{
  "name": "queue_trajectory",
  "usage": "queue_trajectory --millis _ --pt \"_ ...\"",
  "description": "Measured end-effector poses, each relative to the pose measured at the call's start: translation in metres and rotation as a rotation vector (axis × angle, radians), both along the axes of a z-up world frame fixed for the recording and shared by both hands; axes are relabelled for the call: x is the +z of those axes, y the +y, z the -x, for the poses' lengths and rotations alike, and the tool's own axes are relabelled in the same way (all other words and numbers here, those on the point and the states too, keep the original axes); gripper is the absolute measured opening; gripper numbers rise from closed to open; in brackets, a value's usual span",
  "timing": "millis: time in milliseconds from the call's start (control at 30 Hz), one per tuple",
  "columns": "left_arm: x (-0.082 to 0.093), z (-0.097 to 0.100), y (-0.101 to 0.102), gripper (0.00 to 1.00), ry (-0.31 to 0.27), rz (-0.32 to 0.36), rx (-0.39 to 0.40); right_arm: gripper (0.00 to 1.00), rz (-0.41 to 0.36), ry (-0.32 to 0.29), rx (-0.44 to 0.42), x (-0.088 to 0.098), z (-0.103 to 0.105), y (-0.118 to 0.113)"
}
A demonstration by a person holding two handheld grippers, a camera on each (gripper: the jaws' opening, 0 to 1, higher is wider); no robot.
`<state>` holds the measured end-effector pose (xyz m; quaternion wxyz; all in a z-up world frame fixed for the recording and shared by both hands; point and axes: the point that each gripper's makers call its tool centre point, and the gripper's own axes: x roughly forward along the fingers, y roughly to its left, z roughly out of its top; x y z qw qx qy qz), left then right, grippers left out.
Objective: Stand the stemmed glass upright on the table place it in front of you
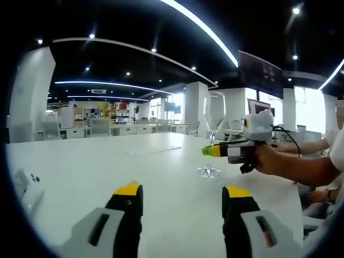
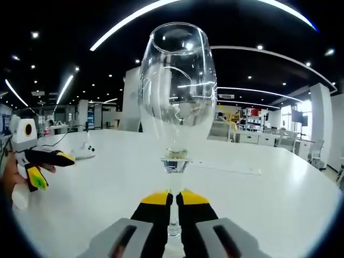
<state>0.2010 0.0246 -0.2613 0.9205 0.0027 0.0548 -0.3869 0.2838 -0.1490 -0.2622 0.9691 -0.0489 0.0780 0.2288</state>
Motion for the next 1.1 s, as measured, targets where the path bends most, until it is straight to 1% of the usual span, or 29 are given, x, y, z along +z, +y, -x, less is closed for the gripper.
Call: queue_trajectory --millis 500,767,1100 --pt "0.000 0.000 -0.001 0.59 0.001 0.000 -0.003 0.09 -0.010 -0.009 -0.006 0.011 0.000 -0.003" --pt "0.000 0.000 0.000 0.59 0.002 -0.001 -0.002 0.09 -0.009 -0.010 -0.007 0.013 -0.001 -0.003" --pt "0.001 0.000 0.000 0.59 0.000 0.004 -0.002 0.09 -0.009 -0.008 -0.009 0.014 -0.008 -0.005"
